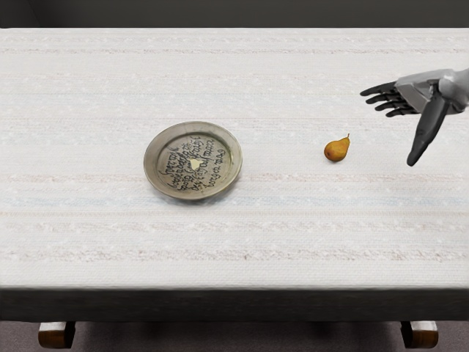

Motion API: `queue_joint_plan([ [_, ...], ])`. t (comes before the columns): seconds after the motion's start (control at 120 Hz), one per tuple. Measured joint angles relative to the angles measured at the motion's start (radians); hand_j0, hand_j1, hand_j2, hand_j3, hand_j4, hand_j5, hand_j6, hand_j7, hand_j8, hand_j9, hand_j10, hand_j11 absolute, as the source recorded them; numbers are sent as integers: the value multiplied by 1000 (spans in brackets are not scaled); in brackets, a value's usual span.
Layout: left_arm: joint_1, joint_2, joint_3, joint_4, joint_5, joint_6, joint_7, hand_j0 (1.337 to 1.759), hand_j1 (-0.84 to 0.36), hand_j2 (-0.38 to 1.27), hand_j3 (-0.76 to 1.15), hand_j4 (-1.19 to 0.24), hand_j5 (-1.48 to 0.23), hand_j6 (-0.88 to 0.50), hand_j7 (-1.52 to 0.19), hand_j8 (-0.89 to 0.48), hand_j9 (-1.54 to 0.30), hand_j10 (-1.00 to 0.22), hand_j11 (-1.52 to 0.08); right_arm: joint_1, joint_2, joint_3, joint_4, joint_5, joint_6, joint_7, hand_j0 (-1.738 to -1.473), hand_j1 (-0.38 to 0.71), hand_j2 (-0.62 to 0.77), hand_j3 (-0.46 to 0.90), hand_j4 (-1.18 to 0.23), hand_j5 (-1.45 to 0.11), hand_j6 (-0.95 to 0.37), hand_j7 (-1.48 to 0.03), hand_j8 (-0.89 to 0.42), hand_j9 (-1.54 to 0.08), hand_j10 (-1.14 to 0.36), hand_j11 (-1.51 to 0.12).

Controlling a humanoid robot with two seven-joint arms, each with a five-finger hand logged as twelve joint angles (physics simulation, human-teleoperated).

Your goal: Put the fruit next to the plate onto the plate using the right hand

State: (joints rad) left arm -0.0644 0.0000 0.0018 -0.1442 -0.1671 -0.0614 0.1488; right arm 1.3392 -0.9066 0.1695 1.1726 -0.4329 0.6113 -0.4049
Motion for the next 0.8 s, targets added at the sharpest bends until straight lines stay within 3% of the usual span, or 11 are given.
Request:
queue_joint_plan([
  [0.133,0,0,0,0,0,0,0,1658,325,4,0,-20,-26,-20,-26,-20,-26,-20,-26,12,10,3,5,-2,0,-11,-1658,-349,0,0,-4,-1,-5,0,-4,0,-3,0],
  [0.258,0,0,0,0,0,0,0,1658,325,4,0,-20,-26,-21,-26,-21,-26,-20,-26,77,32,3,13,-1,0,-130,-1658,-349,0,0,-4,-1,-5,0,-4,0,-3,0],
  [0.367,0,0,0,0,0,0,0,1658,325,4,0,-20,-26,-20,-26,-20,-26,-20,-26,131,105,8,19,-83,0,-179,-1658,-349,0,0,-4,0,-5,0,-4,0,-3,0],
  [0.567,0,0,0,0,0,0,0,1658,325,4,0,-20,-26,-21,-26,-20,-26,-20,-26,173,229,23,48,-320,0,-202,-1658,-349,0,0,-4,0,-5,0,-4,0,-3,0],
  [0.8,0,0,0,0,0,0,0,1658,325,4,0,-20,-26,-20,-26,-20,-26,-20,-26,137,264,26,229,-567,-11,-206,-1658,-349,0,0,-3,0,-4,0,-3,0,-2,0],
])
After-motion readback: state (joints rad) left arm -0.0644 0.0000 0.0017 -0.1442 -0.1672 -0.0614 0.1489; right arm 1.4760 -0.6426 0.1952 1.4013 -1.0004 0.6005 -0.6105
